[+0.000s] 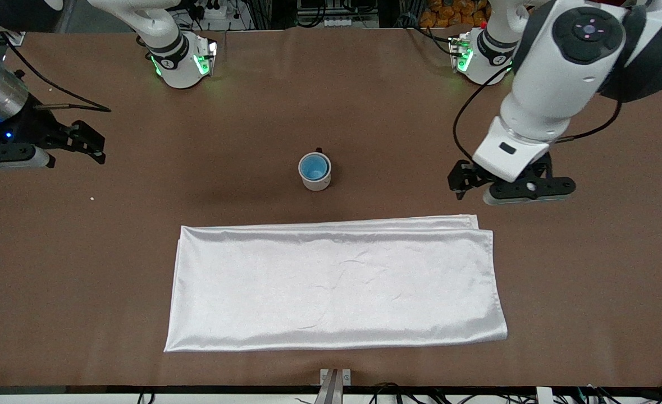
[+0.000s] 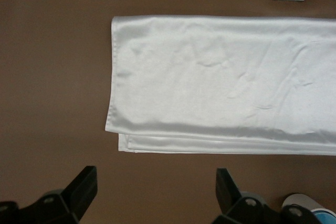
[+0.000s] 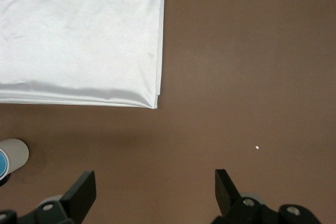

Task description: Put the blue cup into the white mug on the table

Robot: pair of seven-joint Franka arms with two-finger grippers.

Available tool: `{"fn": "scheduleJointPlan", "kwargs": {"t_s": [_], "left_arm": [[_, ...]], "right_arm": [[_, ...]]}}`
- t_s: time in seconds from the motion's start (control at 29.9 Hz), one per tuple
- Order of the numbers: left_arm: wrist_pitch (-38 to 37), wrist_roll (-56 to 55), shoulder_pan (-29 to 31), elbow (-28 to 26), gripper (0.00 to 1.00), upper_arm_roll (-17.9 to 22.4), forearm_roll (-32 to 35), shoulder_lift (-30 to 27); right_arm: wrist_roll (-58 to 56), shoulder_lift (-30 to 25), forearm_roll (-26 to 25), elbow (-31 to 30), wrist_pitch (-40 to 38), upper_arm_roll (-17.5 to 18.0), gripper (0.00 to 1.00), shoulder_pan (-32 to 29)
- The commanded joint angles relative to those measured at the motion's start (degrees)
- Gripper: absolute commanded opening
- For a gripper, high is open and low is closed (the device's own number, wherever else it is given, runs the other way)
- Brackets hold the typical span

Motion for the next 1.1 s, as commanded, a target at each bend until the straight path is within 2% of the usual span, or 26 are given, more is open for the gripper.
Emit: {"fn": "scheduleJointPlan", "kwargs": {"t_s": [0.0,0.1,0.27,0.63,0.77,0.87,1.07], "left_arm": [[-2.61,3.4,3.9,-1.46,1.0,-0.52,-1.87,-1.83],[-3.4,3.49,5.3,-1.46,1.0,-0.08,-1.78,-2.7],[-3.49,4.54,5.83,-1.55,1.0,3.35,-1.96,-3.32],[-5.6,13.85,6.97,-2.25,1.0,6.6,-2.75,-6.92],[-5.95,18.86,6.98,-3.21,1.0,9.32,-3.97,-7.98],[-5.95,20.62,7.24,-4.36,1.0,10.91,-6.61,-8.94],[-6.04,21.59,8.73,-5.68,1.0,10.74,-7.49,-10.09]], "right_arm": [[0.03,0.98,0.13,2.18,-2.02,0.85,1.0,-0.82],[0.03,0.98,0.04,3.05,-2.9,0.85,1.0,-0.82],[0.03,0.98,0.13,3.32,-3.08,0.85,1.0,-0.91],[-0.06,0.98,0.22,4.81,-4.22,0.85,1.0,-1.0],[0.2,0.98,4.34,4.99,-4.49,0.58,1.0,-1.61],[0.29,0.98,5.32,5.34,-4.84,0.67,1.0,-2.84],[0.29,0.98,4.17,7.01,-6.94,0.76,1.0,-2.75]]}}
